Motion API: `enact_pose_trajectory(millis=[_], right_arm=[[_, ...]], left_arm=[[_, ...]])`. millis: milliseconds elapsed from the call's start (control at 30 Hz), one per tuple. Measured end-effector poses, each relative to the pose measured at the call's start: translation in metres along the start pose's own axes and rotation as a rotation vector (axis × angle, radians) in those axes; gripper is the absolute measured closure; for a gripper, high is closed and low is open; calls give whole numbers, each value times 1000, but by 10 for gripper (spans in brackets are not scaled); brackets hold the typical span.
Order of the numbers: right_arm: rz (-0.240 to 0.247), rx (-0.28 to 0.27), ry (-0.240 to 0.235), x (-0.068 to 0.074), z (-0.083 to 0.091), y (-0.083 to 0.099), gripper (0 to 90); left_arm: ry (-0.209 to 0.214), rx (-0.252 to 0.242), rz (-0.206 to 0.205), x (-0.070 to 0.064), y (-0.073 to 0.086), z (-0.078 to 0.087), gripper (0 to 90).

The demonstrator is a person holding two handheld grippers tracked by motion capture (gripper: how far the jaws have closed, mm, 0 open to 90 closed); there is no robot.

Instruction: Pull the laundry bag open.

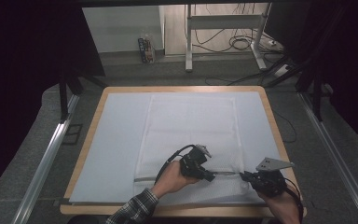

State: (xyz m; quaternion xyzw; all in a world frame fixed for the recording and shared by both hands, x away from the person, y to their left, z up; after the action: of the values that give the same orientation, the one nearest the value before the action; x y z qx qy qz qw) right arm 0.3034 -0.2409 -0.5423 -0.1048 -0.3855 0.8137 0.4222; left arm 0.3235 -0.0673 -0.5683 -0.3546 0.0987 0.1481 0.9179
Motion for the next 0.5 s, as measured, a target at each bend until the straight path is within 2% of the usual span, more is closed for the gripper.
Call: enact_pose_trajectory(millis=[267, 500], right_arm=[[-11, 3, 3, -3, 1, 3, 861], [-14, 11, 10, -4, 1, 4, 861]], left_arm=[[-13, -2, 14, 1, 14, 11, 878], [-24, -5, 47, 4, 31, 21, 877]])
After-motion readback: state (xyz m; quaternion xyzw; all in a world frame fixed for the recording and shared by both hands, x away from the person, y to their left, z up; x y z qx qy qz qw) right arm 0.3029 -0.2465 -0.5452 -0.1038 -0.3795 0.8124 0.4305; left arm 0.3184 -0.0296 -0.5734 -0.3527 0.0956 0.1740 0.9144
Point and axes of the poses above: each handheld gripper's, and its own axes: z roughly backward along the jaws, y roughly out of its underside, x roughly to its left, the point moved 8 cm from there along -z, roughly forward along the jaws, and after that the axes turned 10 degrees about -z, right-handed, at the moved point
